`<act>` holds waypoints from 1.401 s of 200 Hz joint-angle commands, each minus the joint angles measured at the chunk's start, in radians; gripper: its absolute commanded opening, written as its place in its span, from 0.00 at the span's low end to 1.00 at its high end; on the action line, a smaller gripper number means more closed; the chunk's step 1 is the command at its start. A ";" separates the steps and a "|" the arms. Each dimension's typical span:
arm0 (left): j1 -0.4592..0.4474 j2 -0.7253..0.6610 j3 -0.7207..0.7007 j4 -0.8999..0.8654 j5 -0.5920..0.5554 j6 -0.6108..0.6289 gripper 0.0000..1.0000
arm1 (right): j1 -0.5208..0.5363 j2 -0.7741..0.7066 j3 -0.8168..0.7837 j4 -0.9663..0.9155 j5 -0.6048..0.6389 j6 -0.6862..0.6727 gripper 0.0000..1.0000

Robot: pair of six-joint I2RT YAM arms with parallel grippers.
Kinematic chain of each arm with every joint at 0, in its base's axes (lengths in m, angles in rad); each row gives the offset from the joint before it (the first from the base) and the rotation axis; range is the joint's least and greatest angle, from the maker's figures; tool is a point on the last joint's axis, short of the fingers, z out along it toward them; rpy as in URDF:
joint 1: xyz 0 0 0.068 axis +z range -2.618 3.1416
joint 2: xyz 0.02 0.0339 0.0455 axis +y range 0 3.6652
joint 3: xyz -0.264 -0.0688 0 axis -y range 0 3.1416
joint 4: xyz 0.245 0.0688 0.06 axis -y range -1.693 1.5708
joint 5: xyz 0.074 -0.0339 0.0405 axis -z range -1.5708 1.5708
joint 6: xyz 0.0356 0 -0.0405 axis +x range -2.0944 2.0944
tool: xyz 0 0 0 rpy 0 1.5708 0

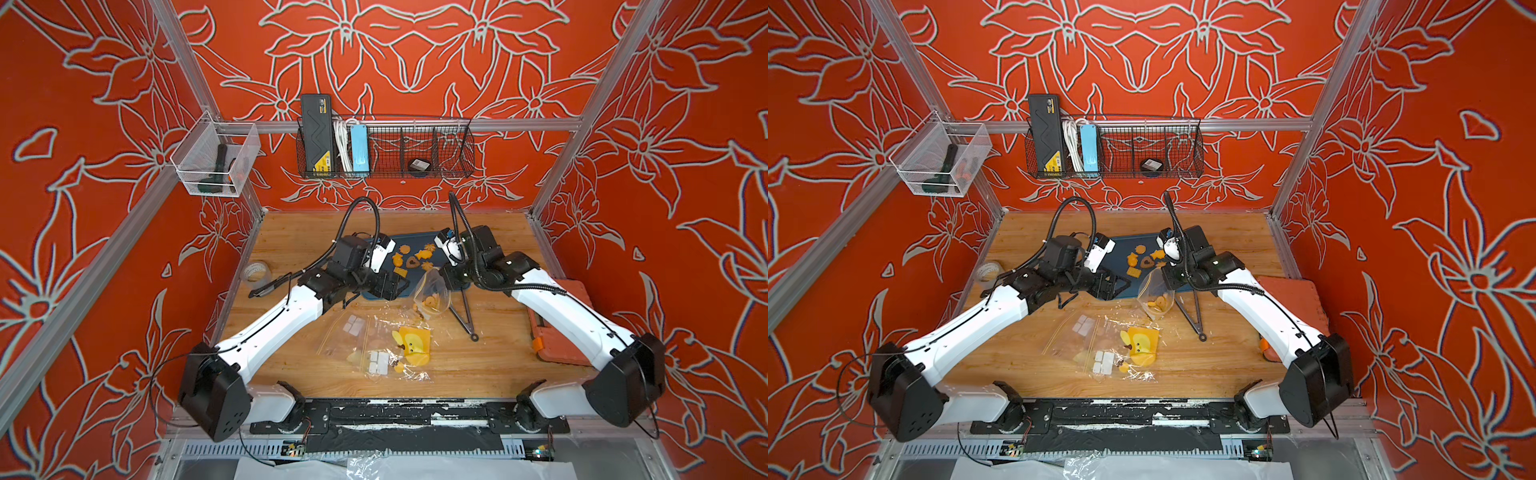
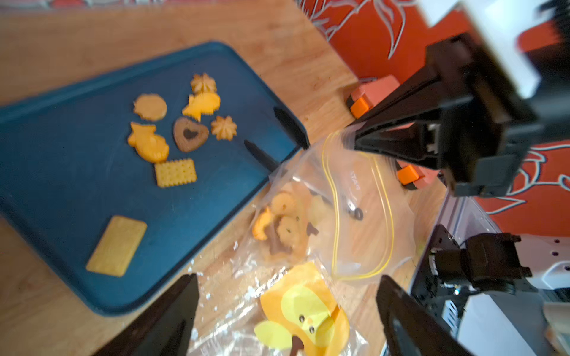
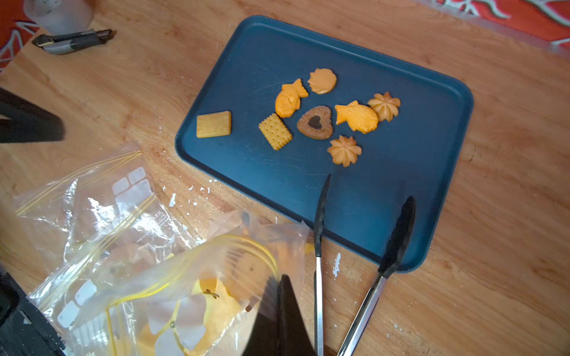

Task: Put the cookies into a resealable bag to prevent moisture
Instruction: Close the ziploc bag at the center of the board.

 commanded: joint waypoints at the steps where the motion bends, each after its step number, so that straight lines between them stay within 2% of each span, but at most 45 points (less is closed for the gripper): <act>1: -0.001 -0.096 -0.153 0.288 0.032 0.122 0.90 | -0.008 0.021 0.010 -0.039 0.059 0.041 0.00; 3: -0.001 -0.105 -0.168 0.304 0.044 0.137 0.97 | -0.010 0.022 0.012 -0.040 0.061 0.041 0.00; 6: -0.001 -0.119 -0.192 0.337 0.065 0.161 1.00 | -0.010 0.026 0.014 -0.039 0.061 0.041 0.00; 24: -0.002 -0.178 -0.310 0.471 0.220 0.312 1.00 | -0.022 0.055 0.038 -0.038 0.048 0.035 0.00; 35: -0.008 -0.196 -0.340 0.489 0.267 0.384 1.00 | -0.027 0.085 0.058 -0.036 0.039 0.025 0.00; 60: -0.028 -0.168 -0.323 0.420 0.240 0.483 1.00 | -0.042 0.150 0.078 -0.020 0.012 0.016 0.00; 75: -0.070 -0.136 -0.303 0.366 0.228 0.545 1.00 | -0.049 0.169 0.068 -0.001 0.000 0.021 0.00; 89: -0.125 -0.113 -0.310 0.372 0.157 0.568 1.00 | -0.049 0.168 0.051 0.019 -0.014 0.028 0.00; 130: -0.156 -0.023 -0.311 0.501 0.004 0.511 1.00 | -0.058 0.145 0.015 0.052 -0.026 0.040 0.00; 173: -0.184 0.083 -0.274 0.620 -0.078 0.436 1.00 | -0.067 0.135 0.008 0.062 -0.052 0.045 0.00; 215: -0.187 0.176 -0.240 0.682 -0.044 0.398 1.00 | -0.069 0.126 0.013 0.054 -0.064 0.042 0.00; 280: -0.187 0.311 -0.138 0.685 -0.049 0.411 0.99 | -0.069 0.120 0.011 0.048 -0.073 0.043 0.00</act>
